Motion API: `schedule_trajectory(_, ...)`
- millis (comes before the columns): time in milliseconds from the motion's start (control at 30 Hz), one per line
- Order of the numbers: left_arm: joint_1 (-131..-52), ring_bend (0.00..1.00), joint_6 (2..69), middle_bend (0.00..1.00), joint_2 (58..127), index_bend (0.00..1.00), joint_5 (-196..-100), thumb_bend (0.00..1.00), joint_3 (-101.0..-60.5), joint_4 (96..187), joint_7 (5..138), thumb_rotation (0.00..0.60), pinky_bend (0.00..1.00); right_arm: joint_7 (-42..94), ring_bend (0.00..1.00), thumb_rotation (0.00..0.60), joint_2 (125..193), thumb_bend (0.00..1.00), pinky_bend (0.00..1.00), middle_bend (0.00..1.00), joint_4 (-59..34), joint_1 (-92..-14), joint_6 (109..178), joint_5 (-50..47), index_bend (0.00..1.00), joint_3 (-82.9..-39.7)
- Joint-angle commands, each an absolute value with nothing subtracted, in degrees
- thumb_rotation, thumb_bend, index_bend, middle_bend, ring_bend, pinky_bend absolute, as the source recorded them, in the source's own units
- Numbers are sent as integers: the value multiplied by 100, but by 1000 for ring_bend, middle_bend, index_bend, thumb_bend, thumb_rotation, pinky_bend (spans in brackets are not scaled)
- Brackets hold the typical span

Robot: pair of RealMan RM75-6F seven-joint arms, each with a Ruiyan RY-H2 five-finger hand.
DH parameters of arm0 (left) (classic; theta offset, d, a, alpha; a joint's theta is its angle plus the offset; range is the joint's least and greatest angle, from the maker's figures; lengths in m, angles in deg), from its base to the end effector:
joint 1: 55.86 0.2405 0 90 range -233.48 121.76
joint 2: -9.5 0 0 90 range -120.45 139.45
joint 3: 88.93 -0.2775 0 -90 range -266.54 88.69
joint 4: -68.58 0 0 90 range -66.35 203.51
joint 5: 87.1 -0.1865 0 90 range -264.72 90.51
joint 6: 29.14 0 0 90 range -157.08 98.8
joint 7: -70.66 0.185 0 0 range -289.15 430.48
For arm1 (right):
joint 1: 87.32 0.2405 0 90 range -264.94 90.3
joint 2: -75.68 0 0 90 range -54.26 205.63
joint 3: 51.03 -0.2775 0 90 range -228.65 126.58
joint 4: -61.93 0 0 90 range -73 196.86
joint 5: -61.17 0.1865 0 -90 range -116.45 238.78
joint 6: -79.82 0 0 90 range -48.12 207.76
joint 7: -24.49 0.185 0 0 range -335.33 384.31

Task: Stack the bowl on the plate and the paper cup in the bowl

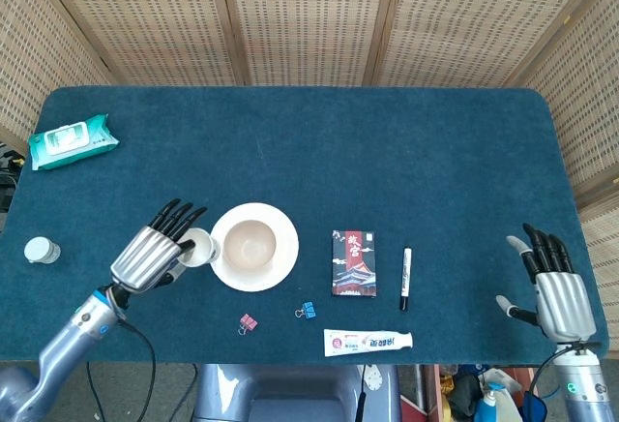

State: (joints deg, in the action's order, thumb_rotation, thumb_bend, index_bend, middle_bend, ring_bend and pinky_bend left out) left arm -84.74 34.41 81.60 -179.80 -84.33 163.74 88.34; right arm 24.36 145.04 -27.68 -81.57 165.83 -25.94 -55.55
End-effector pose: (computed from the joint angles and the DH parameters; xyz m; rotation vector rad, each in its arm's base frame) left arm -0.1827 0.3136 0.0752 -2.0064 -0.5676 -0.9513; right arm -0.3129 -0.2320 0.1697 1.3693 -0.8871 0.9887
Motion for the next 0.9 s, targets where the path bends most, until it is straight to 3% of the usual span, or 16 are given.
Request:
schedule_trajectory(33, -8838, 0, 3035, 63, 8552, 596, -17491, 370, -8108, 16449, 9315, 600, 0, 2496, 0, 600, 14487, 134, 0, 0, -2755, -8159, 16572, -2563, 123, -5573)
schedule_trajectory(367, -9304, 0, 2561, 64, 9207, 596, -16517, 370, -7845, 16262, 9979, 600, 0, 2800, 0, 600, 14433, 134, 0, 0, -2695, -8165, 16530, -2488, 123, -5601)
schedule_trajectory(900, -9613, 0, 2475, 65, 9713, 596, -15783, 372, -8070, 16000, 10757, 600, 0, 2973, 0, 600, 14384, 134, 0, 0, -2673, -8193, 16568, -2447, 123, -5638)
